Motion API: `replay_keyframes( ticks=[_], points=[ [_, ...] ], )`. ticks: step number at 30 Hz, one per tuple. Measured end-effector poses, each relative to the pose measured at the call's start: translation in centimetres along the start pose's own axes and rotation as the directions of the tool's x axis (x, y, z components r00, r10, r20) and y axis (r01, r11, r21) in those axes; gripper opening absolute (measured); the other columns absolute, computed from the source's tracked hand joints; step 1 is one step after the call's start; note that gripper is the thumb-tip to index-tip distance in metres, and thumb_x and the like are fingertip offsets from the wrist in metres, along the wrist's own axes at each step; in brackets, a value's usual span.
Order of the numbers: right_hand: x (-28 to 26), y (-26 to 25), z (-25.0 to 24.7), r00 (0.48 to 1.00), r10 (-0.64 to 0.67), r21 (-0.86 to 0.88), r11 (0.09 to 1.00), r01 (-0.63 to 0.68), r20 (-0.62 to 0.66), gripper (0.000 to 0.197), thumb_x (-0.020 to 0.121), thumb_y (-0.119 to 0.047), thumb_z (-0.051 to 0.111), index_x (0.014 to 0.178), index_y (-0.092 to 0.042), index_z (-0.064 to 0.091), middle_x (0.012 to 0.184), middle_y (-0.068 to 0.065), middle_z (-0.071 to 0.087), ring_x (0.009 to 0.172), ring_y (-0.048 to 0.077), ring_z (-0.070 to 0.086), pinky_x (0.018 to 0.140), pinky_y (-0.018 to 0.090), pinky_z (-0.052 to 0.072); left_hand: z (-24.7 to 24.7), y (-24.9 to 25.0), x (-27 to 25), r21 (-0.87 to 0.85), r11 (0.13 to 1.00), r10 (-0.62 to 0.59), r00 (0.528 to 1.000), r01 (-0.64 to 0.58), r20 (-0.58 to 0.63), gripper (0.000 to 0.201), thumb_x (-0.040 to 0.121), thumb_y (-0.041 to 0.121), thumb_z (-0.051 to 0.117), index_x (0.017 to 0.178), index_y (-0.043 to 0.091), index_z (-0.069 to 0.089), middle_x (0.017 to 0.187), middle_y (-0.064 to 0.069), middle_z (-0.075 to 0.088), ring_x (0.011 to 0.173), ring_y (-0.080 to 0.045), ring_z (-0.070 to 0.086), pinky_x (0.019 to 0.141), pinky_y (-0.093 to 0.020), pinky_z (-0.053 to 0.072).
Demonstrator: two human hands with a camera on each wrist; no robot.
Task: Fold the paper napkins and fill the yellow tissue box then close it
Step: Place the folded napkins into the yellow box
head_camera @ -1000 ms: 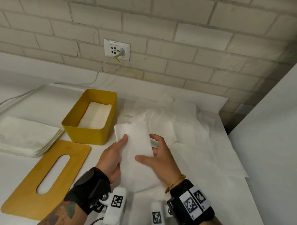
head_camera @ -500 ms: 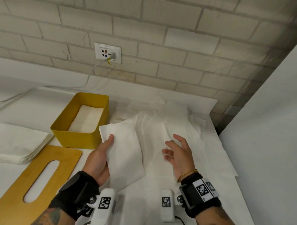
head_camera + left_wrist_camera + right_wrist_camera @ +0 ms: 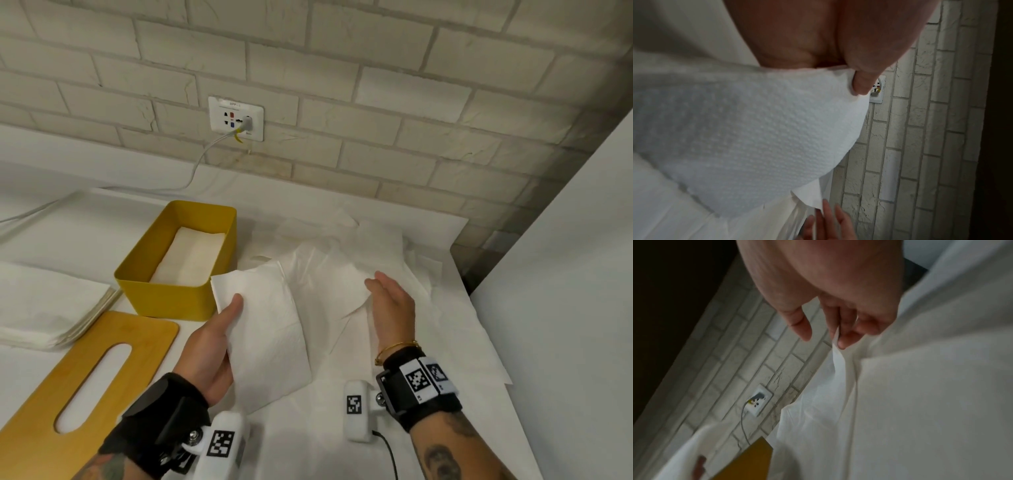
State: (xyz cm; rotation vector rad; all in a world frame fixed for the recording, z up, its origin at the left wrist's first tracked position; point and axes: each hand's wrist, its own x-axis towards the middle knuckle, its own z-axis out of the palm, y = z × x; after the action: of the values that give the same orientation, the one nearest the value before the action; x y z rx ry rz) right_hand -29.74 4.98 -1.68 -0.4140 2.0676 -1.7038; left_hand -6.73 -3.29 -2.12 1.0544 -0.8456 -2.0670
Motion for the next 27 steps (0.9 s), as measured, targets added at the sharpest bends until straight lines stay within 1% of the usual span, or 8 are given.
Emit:
replay_keyframes(
  ticks=[3, 6, 9, 11, 14, 18, 23, 27],
  points=[
    [-1.0, -2.2, -0.2, 0.946, -0.322, -0.303, 0.906, 0.295, -0.041, 0.033, 0.092, -0.036, 0.070, 0.125, -0.033, 0.069, 0.128, -0.007, 0.052, 0.122, 0.017, 0.048, 0.099, 0.031, 0.042, 0.0, 0.3, 0.0, -0.010, 1.000, 0.000, 1.000, 0.001, 0.017, 0.030, 0.098, 0.039, 0.058, 0.121, 0.020, 0.065, 0.112, -0.005, 0.077, 0.111, -0.025, 0.069, 0.102, -0.047, 0.049],
    [-2.7, -4.2, -0.6, 0.700, -0.710, -0.237, 0.669, 0.704, 0.073, 0.016, 0.087, -0.013, 0.078, 0.102, -0.018, 0.077, 0.105, -0.006, 0.064, 0.101, 0.010, 0.061, 0.084, 0.019, 0.048, 0.2, 0.5, 0.1, -0.017, 1.000, -0.002, 1.000, 0.002, 0.013, 0.032, 0.099, 0.038, 0.058, 0.123, 0.018, 0.065, 0.112, -0.006, 0.077, 0.110, -0.025, 0.070, 0.102, -0.046, 0.050],
    [-4.6, -4.8, -0.7, 0.544, -0.782, -0.173, 0.516, 0.839, 0.304, 0.016, 0.086, 0.002, 0.075, 0.092, -0.013, 0.077, 0.091, -0.007, 0.069, 0.087, 0.004, 0.066, 0.076, 0.012, 0.051, 0.5, 0.8, 0.1, -0.025, 1.000, -0.010, 1.000, 0.011, 0.026, 0.032, 0.100, 0.036, 0.058, 0.123, 0.015, 0.065, 0.111, -0.007, 0.077, 0.107, -0.025, 0.072, 0.100, -0.045, 0.051],
    [-6.0, -5.0, -0.4, 0.549, -0.705, -0.116, 0.563, 0.818, 0.448, 0.025, 0.087, 0.003, 0.073, 0.098, -0.019, 0.078, 0.099, -0.014, 0.071, 0.098, 0.001, 0.067, 0.084, 0.011, 0.051, 0.6, 0.7, 0.3, -0.038, 0.999, -0.033, 0.999, 0.034, 0.028, 0.034, 0.101, 0.035, 0.056, 0.125, 0.013, 0.065, 0.113, -0.010, 0.076, 0.104, -0.026, 0.073, 0.096, -0.043, 0.053],
    [-8.7, -7.0, -0.3, 0.546, -0.564, 0.161, 0.772, 0.615, 0.619, 0.040, 0.087, 0.004, 0.073, 0.113, -0.027, 0.076, 0.124, -0.017, 0.068, 0.120, 0.009, 0.064, 0.100, 0.018, 0.049, 0.9, 0.5, 0.1, -0.038, 0.998, -0.045, 0.994, 0.049, 0.095, 0.037, 0.102, 0.033, 0.051, 0.127, 0.009, 0.064, 0.116, -0.014, 0.075, 0.104, -0.027, 0.073, 0.090, -0.042, 0.054],
    [-10.4, -9.7, -0.1, 0.542, -0.572, 0.551, 0.804, 0.223, 0.616, 0.046, 0.073, -0.006, 0.075, 0.114, -0.028, 0.077, 0.125, -0.006, 0.071, 0.103, 0.015, 0.073, 0.086, 0.024, 0.057, 1.1, 0.1, -0.1, -0.019, 1.000, -0.014, 0.988, 0.017, 0.153, 0.030, 0.104, 0.021, 0.041, 0.101, 0.008, 0.068, 0.082, -0.007, 0.079, 0.071, -0.015, 0.076, 0.075, -0.039, 0.055],
    [-8.6, -4.7, 2.2, 0.748, -0.271, 0.227, 0.960, 0.164, 0.606, 0.050, 0.086, 0.008, 0.070, 0.119, -0.029, 0.071, 0.115, 0.003, 0.076, 0.091, 0.012, 0.075, 0.075, 0.023, 0.058, 1.3, 0.6, -0.4, -0.005, 0.998, -0.054, 0.980, 0.056, 0.192, 0.042, 0.106, 0.036, 0.041, 0.130, 0.010, 0.065, 0.125, -0.015, 0.071, 0.114, -0.030, 0.069, 0.097, -0.043, 0.056],
    [-8.0, -0.8, 3.1, 0.820, -0.150, 0.060, 0.988, 0.140, 0.552, 0.047, 0.091, -0.006, 0.072, 0.119, -0.043, 0.071, 0.128, -0.003, 0.070, 0.111, 0.012, 0.070, 0.093, 0.030, 0.058, 1.1, 0.6, -0.2, -0.055, 0.994, -0.076, 0.968, 0.092, 0.240, 0.066, 0.103, 0.060, 0.033, 0.141, 0.012, 0.058, 0.138, -0.018, 0.062, 0.130, -0.035, 0.058, 0.116, -0.053, 0.037]
  ],
)
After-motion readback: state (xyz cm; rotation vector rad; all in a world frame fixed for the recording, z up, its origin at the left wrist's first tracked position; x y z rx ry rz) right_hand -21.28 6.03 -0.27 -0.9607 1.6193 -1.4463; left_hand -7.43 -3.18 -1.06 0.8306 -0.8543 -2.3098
